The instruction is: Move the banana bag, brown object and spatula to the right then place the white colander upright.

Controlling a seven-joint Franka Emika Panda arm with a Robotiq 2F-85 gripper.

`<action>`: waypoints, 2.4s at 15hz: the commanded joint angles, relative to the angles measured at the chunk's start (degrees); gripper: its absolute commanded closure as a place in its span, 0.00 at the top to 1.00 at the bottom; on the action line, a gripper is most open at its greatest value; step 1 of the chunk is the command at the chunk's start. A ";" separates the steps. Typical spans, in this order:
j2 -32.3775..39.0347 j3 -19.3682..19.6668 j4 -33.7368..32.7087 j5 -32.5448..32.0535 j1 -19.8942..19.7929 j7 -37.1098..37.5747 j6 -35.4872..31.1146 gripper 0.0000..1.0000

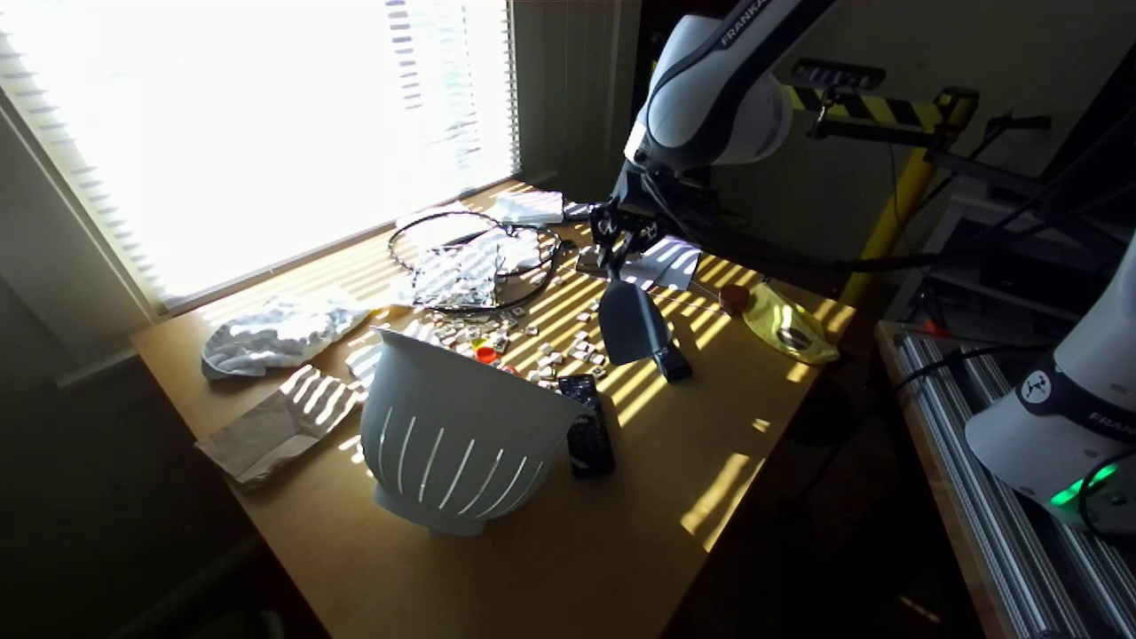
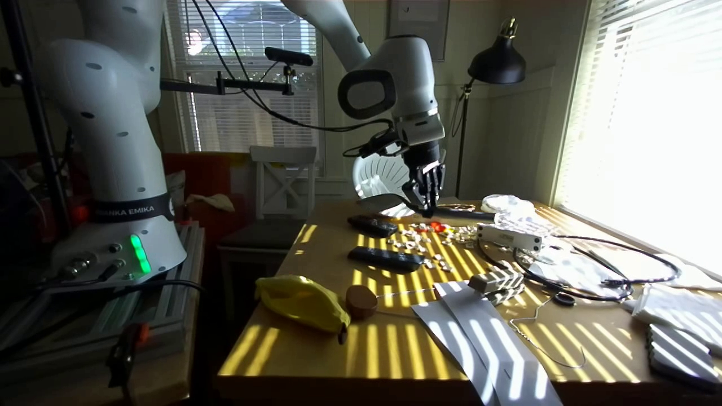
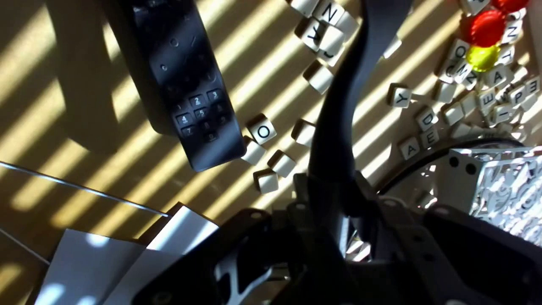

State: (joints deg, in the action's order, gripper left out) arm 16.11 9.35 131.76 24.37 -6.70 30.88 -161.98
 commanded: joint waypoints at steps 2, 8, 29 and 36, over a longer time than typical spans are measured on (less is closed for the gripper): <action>-5.21 -4.78 5.47 3.54 -5.73 -18.90 4.54 0.07; -7.30 -0.18 13.03 -7.18 -5.47 -28.23 11.38 0.07; -1.40 13.22 14.20 -37.28 10.51 13.51 1.26 0.72; -13.25 -4.95 10.92 -9.67 3.14 5.24 3.98 1.00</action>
State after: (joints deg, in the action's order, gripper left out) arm 7.76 13.17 144.15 3.49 0.74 40.12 -162.23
